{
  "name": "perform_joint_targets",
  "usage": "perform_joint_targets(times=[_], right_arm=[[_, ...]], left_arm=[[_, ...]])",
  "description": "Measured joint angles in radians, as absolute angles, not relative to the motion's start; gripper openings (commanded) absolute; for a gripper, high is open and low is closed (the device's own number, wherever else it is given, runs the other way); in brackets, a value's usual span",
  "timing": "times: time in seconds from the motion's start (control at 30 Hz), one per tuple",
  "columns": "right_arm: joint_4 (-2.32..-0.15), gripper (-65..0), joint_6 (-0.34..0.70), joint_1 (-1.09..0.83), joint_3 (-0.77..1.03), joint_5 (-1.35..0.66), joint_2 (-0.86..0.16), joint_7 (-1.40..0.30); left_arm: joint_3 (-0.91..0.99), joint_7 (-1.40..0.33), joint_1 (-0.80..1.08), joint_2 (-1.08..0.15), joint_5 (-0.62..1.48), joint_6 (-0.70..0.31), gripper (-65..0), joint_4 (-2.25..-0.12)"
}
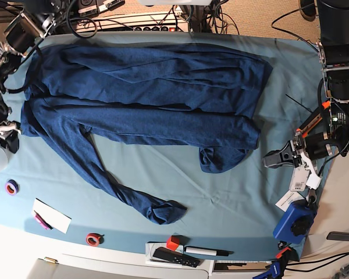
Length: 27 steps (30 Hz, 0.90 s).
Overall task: Layout the t-shirt on the table in an organized manner, then fold the t-shirt properly
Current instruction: 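Open both grippers and move them away from the shirt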
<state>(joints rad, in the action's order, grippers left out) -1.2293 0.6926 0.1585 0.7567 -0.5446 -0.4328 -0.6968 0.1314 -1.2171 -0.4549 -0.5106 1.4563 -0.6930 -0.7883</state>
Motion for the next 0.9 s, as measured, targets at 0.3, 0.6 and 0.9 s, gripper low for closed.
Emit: perform_joint_targets(times=[0.3, 0.6, 0.9], right_arm=[[-1.230, -43.9, 0.696, 0.220, 0.745, -0.455, -0.432, -0.608], [-1.230, -43.9, 0.588, 0.218, 0.528, -0.238, -0.432, -0.443], [-1.230, -43.9, 0.384, 0.229, 0.311, -0.035, -0.432, -0.381]], left_arm=[[0.131, -1.216, -0.455, -0.510, 1.456, -0.693, -37.7, -0.788], [0.131, -1.143, -0.455, -0.510, 1.456, -0.693, -37.7, -0.788], [0.131, -1.143, -0.455, -0.521, 1.456, -0.693, -37.8, -0.788]])
